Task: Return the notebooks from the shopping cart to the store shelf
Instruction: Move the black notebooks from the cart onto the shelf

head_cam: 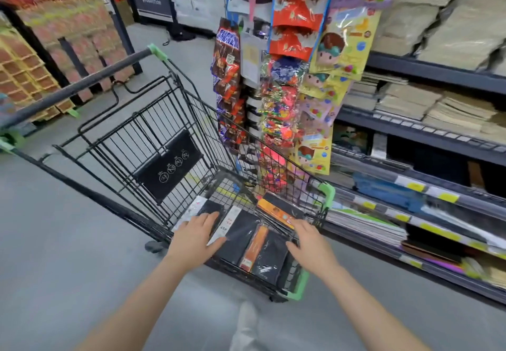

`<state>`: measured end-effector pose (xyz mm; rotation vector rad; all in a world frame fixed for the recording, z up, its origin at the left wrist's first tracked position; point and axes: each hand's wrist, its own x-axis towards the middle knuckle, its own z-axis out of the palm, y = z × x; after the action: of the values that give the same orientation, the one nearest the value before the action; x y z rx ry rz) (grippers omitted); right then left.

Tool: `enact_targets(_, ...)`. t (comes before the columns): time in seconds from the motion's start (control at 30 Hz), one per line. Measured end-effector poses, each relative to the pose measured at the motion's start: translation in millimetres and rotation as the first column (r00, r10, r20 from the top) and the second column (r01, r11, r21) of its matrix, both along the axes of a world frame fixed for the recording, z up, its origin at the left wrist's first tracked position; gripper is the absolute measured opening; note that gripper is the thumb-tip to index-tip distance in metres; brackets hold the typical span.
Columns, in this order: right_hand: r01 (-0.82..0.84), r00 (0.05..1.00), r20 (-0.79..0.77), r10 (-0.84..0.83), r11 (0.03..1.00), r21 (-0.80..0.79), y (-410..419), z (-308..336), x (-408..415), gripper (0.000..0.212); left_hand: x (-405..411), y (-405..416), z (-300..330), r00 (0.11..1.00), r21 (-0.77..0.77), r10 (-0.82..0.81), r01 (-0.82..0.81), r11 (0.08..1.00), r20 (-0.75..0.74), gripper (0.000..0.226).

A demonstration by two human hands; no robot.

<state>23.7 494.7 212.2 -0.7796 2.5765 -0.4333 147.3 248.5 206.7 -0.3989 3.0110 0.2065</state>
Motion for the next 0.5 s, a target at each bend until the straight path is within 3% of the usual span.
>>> enact_targets(0.1, 0.012, 0.999, 0.032, -0.011, 1.000, -0.023, -31, -3, -23, 0.058, -23, -31, 2, 0.999, 0.022, 0.015, -0.015, 1.000, 0.040, 0.079)
enact_targets(0.23, 0.001, 0.997, 0.073, 0.000, 1.000, -0.021, -71, -11, -50, 0.056, -53, -70, 4, 0.996, 0.022, 0.034, -0.036, 0.999, 0.080, 0.068)
enact_targets(0.5, -0.012, 0.982, 0.190, 0.012, 1.000, 0.002, -139, -33, -86, 0.058, -85, -128, -15, 0.973, 0.144, 0.157, -0.182, 0.973, 0.168, 0.071)
